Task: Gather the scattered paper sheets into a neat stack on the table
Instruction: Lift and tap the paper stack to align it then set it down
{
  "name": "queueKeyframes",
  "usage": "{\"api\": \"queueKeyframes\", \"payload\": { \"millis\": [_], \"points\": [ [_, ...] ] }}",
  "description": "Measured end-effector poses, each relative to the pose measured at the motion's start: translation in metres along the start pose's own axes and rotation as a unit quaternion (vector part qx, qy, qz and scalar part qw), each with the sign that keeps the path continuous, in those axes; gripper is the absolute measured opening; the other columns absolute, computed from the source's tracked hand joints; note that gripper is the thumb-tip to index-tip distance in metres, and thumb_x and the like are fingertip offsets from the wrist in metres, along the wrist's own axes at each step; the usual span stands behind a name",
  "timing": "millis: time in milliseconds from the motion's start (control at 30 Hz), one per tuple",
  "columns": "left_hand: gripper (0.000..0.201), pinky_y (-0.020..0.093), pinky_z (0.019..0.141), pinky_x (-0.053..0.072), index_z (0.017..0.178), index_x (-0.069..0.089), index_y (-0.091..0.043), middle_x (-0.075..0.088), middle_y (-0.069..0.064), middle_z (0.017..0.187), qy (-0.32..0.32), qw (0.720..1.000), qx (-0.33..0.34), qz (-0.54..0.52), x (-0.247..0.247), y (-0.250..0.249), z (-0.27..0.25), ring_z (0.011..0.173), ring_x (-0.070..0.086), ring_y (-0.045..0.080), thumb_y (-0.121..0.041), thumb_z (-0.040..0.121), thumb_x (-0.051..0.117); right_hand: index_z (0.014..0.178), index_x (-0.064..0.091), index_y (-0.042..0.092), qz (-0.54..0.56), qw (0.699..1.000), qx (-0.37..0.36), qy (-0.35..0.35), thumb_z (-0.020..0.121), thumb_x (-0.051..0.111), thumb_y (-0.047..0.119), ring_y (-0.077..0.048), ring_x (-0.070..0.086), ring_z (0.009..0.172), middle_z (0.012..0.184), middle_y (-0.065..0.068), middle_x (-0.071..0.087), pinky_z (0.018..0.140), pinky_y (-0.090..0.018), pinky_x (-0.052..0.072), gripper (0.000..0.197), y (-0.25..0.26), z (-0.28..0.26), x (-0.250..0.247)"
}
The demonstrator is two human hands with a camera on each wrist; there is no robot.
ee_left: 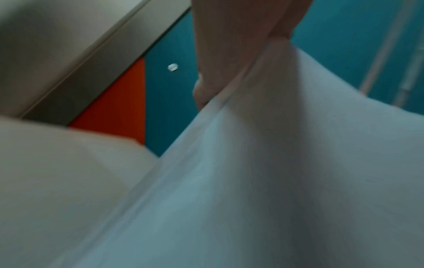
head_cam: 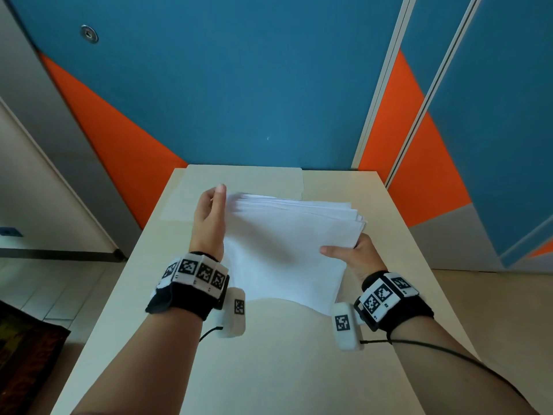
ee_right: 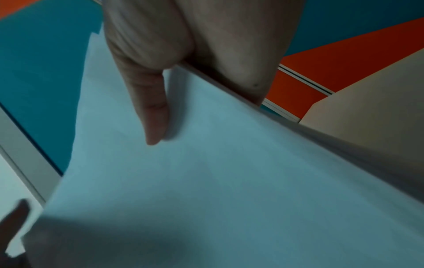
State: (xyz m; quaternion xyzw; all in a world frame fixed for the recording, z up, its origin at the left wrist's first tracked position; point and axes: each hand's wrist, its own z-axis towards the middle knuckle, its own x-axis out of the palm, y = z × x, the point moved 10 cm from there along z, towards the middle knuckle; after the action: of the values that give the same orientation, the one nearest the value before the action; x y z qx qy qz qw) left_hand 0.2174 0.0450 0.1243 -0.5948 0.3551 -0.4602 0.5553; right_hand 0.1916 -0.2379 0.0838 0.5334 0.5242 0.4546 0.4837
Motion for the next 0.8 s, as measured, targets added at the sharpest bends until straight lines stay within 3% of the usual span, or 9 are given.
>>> {"api": "queueKeyframes", "payload": {
  "millis": [67,133,200,300,367,500,633,733,800],
  "points": [
    [0.061,0.033,0.107,0.038,0.122,0.052,-0.023,0.055,0.005,0.132,0.081,0.995,-0.042,-0.042,0.008,0.018,-0.004,0.123,0.051,0.018,-0.060,0.073,0.051,0.079,0.066,0.018,-0.001,1.000,0.005,-0.006,0.070,0.072,-0.007,0.003,0.068,0.063,0.066,0.013,0.073,0.067,-0.015,0.051,0.027,-0.002,0.000,0.000],
    [0.077,0.040,0.093,0.049,0.130,0.046,-0.010,0.059,0.012,0.126,0.130,0.989,-0.051,-0.042,0.014,0.026,-0.014,0.114,0.058,0.025,-0.046,0.065,0.064,0.080,0.065,0.018,0.003,1.000,0.002,-0.012,0.073,0.070,-0.006,0.004,0.067,0.063,0.075,0.009,0.071,0.065,-0.013,0.050,0.025,0.001,-0.001,0.001],
    [0.065,0.031,0.077,0.053,0.118,0.057,-0.008,0.072,0.003,0.105,0.143,0.989,-0.037,-0.018,0.018,0.026,-0.020,0.094,0.068,0.018,-0.030,0.060,0.075,0.082,0.064,0.019,0.005,1.000,-0.015,-0.020,0.076,0.068,-0.005,0.007,0.066,0.062,0.082,0.006,0.068,0.061,-0.008,0.050,0.024,0.008,-0.002,0.003],
    [0.036,0.024,0.069,0.054,0.101,0.064,-0.014,0.075,-0.007,0.086,0.119,0.992,-0.001,-0.031,0.015,0.010,-0.014,0.080,0.071,0.008,-0.020,0.066,0.072,0.082,0.065,0.017,0.031,0.998,-0.038,-0.046,0.077,0.067,-0.004,0.005,0.067,0.061,0.074,0.011,0.071,0.057,-0.009,0.050,0.022,0.021,-0.002,0.001],
    [0.047,0.023,0.068,0.055,0.109,0.060,-0.011,0.073,-0.005,0.091,0.124,0.991,0.017,-0.053,0.016,0.001,-0.011,0.081,0.070,0.009,-0.020,0.065,0.074,0.086,0.065,0.015,0.038,0.997,-0.049,-0.052,0.077,0.067,-0.005,0.004,0.068,0.063,0.075,0.012,0.071,0.060,-0.012,0.052,0.022,0.029,-0.003,0.001],
    [0.063,0.020,0.068,0.053,0.110,0.053,-0.021,0.066,-0.003,0.100,0.108,0.994,0.021,-0.021,0.017,0.007,-0.012,0.084,0.067,0.008,-0.031,0.053,0.078,0.110,0.054,0.019,0.113,0.989,-0.073,-0.061,0.078,0.067,0.000,-0.003,0.067,0.078,0.099,0.000,0.063,0.070,-0.021,0.055,0.039,0.039,-0.006,0.002],
    [0.055,0.018,0.066,0.053,0.111,0.052,-0.016,0.066,-0.002,0.096,0.084,0.996,0.009,-0.041,0.017,0.011,-0.012,0.083,0.065,0.012,-0.021,0.061,0.077,0.085,0.059,0.026,0.117,0.974,-0.109,-0.158,0.084,0.063,0.032,0.002,0.058,0.077,0.089,0.004,0.058,0.076,-0.018,0.046,0.007,0.058,-0.007,-0.007],
    [0.034,0.023,0.071,0.050,0.091,0.057,-0.023,0.063,-0.003,0.088,0.061,0.996,0.004,-0.063,0.015,0.007,-0.012,0.081,0.061,0.013,-0.039,0.066,0.072,0.069,0.057,0.021,0.099,0.968,-0.117,-0.198,0.076,0.064,0.049,-0.015,0.051,0.076,0.075,0.001,0.055,0.076,-0.029,0.042,0.030,0.065,-0.007,-0.004],
    [0.021,0.025,0.074,0.042,0.078,0.055,-0.025,0.056,-0.004,0.080,0.020,0.997,0.000,-0.068,0.009,0.006,-0.010,0.081,0.053,0.014,-0.045,0.076,0.061,0.064,0.052,0.019,0.091,0.963,-0.126,-0.219,0.078,0.066,0.041,-0.012,0.043,0.066,0.064,0.005,0.047,0.066,-0.024,0.038,0.030,0.069,-0.008,-0.004]
  ]
}}
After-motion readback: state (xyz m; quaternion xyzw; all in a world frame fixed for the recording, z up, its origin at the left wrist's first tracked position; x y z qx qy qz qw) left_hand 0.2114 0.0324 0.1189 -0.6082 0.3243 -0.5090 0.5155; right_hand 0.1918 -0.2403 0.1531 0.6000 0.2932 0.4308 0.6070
